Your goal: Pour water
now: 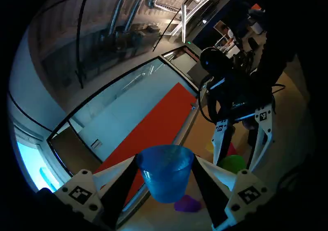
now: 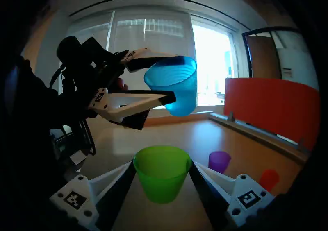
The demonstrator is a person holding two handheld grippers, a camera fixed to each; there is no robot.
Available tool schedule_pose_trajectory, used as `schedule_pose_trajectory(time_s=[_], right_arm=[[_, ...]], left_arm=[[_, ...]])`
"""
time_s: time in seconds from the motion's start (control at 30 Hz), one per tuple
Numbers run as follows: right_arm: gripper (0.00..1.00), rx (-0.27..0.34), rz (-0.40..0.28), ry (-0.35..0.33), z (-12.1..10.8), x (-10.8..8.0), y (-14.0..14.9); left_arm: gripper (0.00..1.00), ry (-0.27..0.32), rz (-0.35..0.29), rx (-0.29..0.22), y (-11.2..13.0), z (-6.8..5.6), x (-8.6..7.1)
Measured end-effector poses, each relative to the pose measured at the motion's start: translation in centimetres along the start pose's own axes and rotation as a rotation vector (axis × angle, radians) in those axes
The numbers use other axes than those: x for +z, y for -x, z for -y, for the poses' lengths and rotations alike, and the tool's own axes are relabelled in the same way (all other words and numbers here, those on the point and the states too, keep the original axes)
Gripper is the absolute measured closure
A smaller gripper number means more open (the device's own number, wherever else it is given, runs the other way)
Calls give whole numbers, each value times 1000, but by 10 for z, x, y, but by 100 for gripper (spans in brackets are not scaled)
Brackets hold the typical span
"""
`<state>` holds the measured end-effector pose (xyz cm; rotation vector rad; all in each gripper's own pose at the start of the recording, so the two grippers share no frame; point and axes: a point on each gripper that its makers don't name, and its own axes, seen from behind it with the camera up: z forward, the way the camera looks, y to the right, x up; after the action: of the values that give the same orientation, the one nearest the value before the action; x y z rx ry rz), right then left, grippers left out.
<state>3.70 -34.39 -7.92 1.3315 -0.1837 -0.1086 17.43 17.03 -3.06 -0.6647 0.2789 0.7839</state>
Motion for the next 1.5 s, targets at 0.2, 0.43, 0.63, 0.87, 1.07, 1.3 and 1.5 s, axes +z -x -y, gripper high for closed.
schedule_pose_trajectory(time_s=[0.2,0.43,0.63,0.87,1.07,1.3,1.5], right_arm=[[7,1,-3,-2,0,1,-1],[7,-1,-6,0,-1,-1,-3],[7,-4,-12,0,-1,-1,-7],[7,-8,-16,3,-2,-1,-9],[7,-10,-19,3,-1,-1,-11],[7,-10,-19,4,-1,0,-12],[7,-11,-20,2,-1,0,-13]], left_arm=[[12,1,3,17,1,0,1],[12,-4,3,38,1,2,3],[12,-6,1,50,-1,3,4],[12,-6,2,58,0,4,5],[12,-8,1,60,0,5,4],[12,-12,-4,73,-1,6,5],[12,-9,-2,77,1,5,6]])
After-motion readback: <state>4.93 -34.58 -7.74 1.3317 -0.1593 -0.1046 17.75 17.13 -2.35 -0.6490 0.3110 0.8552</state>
